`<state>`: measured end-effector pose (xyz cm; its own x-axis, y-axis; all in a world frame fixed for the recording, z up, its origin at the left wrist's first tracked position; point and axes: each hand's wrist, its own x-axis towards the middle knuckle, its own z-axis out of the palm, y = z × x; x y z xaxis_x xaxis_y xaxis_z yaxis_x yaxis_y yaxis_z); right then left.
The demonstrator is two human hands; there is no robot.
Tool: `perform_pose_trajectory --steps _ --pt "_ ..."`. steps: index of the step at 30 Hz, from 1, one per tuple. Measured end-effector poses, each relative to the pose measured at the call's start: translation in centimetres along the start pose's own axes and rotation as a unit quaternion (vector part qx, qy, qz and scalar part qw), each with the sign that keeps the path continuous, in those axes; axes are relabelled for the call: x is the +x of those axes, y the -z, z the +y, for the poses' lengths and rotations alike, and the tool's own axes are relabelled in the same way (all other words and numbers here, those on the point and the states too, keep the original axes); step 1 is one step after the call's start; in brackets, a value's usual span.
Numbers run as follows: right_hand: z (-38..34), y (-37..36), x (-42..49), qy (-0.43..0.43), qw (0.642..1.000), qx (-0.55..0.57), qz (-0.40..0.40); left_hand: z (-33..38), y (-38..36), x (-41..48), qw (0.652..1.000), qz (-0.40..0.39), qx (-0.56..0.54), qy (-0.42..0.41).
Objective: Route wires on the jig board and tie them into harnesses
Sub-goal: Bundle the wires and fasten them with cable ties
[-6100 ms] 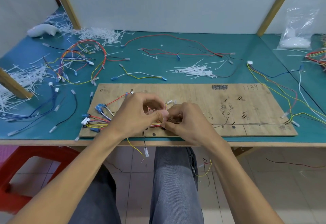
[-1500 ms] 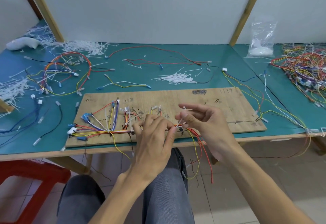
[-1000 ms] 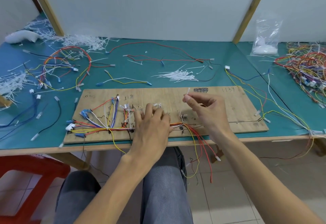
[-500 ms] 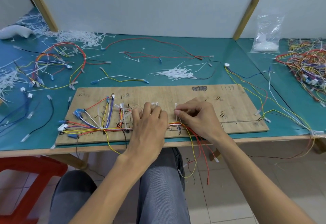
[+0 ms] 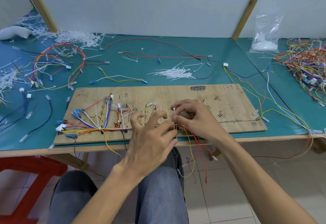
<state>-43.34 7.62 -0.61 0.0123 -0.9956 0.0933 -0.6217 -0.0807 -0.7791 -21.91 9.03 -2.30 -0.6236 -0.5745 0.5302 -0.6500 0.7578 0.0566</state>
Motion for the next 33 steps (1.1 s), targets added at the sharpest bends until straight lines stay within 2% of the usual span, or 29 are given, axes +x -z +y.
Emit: perform_pose_trajectory --steps 7,10,13,16,23,33 --pt "-0.2 0.5 -0.2 0.041 0.999 0.020 -0.024 0.2 -0.5 0.4 0.999 0.030 -0.015 0.018" --pt "-0.1 0.4 -0.5 0.044 0.999 0.010 -0.006 0.4 -0.5 0.7 0.990 0.034 -0.088 0.102" --pt "0.0 -0.1 -0.9 0.048 0.999 0.000 0.020 1.1 -0.8 1.4 0.966 0.040 -0.159 0.201" --pt "0.3 0.0 -1.0 0.054 0.998 0.021 0.033 1.5 -1.2 2.0 0.944 0.034 -0.203 0.257" --pt "0.4 0.1 -1.0 0.058 0.998 0.030 0.016 1.5 -1.8 2.2 0.911 0.076 -0.270 0.302" --pt "0.8 0.0 -1.0 0.048 0.998 0.041 0.023 1.6 -1.5 2.7 0.908 0.083 -0.274 0.307"
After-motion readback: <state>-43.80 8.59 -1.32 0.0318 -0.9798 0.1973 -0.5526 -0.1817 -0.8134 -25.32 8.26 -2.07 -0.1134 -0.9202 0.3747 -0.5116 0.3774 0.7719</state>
